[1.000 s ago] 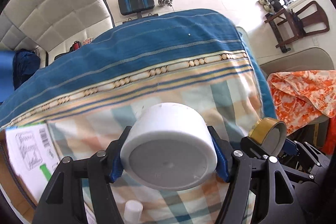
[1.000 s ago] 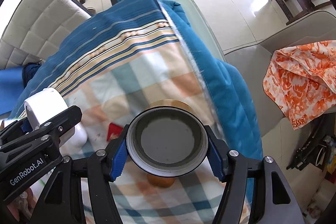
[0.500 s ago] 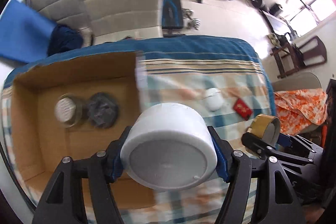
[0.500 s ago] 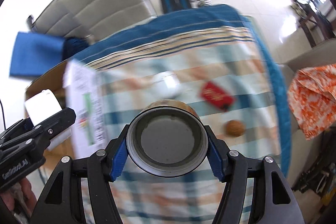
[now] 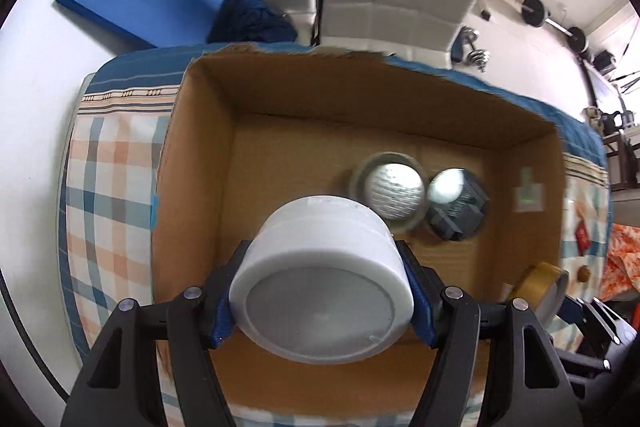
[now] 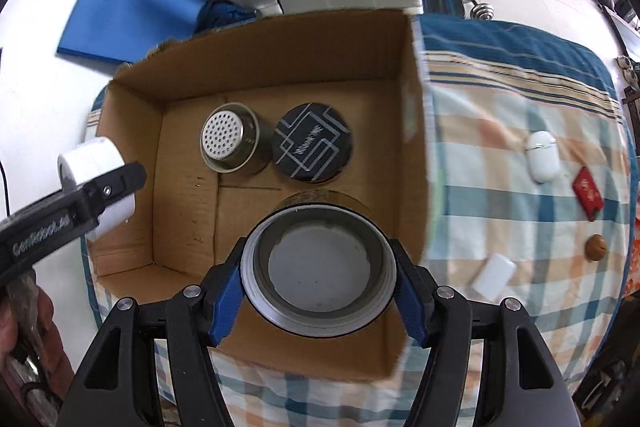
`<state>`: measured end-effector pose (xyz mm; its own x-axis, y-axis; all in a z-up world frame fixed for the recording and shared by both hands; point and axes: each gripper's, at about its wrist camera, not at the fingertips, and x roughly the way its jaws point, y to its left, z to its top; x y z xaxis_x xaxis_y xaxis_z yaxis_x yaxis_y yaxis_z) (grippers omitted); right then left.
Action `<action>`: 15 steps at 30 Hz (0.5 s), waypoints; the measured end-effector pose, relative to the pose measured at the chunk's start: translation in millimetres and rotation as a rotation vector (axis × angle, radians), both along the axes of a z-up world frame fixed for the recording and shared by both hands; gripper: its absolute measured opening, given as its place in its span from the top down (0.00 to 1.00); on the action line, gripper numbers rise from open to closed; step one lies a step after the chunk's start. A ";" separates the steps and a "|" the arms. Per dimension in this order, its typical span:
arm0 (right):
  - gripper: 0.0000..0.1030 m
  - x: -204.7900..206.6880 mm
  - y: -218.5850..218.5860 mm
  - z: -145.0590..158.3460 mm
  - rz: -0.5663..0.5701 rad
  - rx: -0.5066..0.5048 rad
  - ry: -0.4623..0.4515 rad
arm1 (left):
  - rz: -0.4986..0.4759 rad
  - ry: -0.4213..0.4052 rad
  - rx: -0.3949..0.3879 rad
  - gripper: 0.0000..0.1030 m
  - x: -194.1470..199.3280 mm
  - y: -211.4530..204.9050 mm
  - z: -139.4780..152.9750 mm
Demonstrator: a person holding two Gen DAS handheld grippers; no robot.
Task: Organize rigid objects
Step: 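Lower the white container with the left tool while the right tool lowers the lid into the box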
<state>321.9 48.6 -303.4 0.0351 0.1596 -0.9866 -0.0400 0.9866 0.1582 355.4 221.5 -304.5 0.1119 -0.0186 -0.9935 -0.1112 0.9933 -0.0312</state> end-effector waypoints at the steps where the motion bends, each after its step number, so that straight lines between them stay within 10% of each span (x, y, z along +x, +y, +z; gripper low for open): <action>1: 0.34 3.0 7.5 -7.9 -0.001 -0.011 0.012 | 0.002 0.017 0.007 0.36 5.4 5.4 -9.3; 15: 0.34 23.9 40.5 -89.3 -0.006 -0.103 0.176 | -0.082 0.176 0.084 0.35 52.6 12.4 -90.0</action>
<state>345.8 89.1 -392.7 -0.1384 0.0581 -0.9887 -0.0148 0.9980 0.0608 408.0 233.9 -394.6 -0.0619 0.0629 -0.9961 -0.0260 0.9976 0.0646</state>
